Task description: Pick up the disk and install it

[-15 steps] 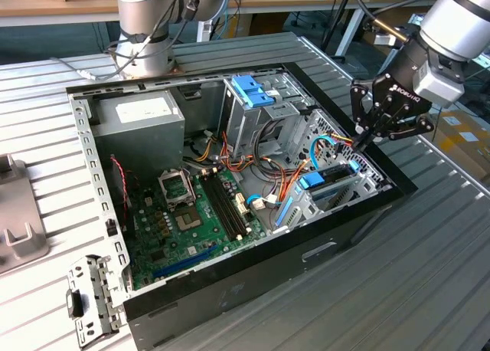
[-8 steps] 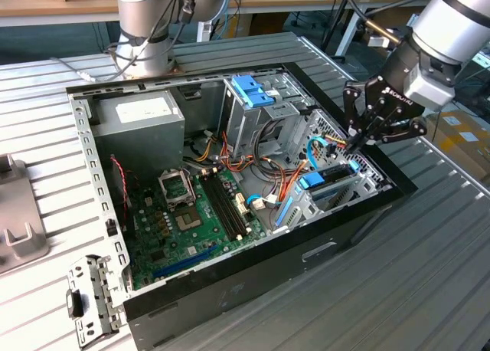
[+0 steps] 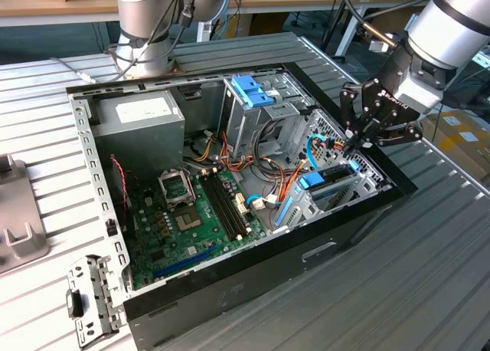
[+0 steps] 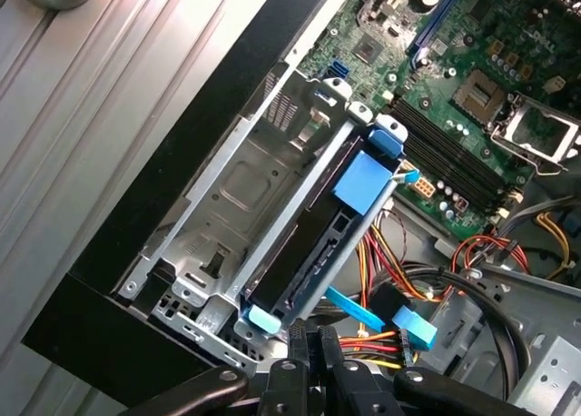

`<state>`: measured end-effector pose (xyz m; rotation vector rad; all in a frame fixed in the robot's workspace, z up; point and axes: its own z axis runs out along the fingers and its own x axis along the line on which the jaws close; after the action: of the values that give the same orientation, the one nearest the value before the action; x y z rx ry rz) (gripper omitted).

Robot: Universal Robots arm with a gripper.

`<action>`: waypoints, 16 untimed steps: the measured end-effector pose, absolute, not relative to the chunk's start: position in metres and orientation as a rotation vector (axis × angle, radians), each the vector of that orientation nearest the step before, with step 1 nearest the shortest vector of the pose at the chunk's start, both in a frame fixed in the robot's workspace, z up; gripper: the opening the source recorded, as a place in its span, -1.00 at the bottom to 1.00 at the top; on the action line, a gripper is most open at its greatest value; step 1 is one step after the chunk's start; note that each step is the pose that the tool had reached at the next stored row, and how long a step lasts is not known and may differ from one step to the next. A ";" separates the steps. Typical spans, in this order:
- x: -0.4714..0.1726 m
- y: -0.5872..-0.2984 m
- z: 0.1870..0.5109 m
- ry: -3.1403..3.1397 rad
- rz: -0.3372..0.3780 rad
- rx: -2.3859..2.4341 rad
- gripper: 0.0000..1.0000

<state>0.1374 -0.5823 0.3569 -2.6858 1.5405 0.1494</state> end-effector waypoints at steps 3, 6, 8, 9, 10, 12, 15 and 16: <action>0.137 -0.582 0.357 1.541 0.149 -2.686 -0.66; 0.136 -0.582 0.357 1.541 0.149 -2.686 -0.66; 0.134 -0.582 0.357 1.541 0.149 -2.686 -0.66; 0.134 -0.582 0.357 1.541 0.149 -2.686 -0.66; 0.133 -0.582 0.357 1.541 0.149 -2.686 -0.66; 0.131 -0.582 0.357 1.541 0.149 -2.686 -0.66; 0.124 -0.582 0.357 1.541 0.148 -2.686 -0.66; 0.122 -0.582 0.357 1.541 0.148 -2.686 -0.66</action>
<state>0.1225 -0.5823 0.3571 -2.6857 1.5407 0.1482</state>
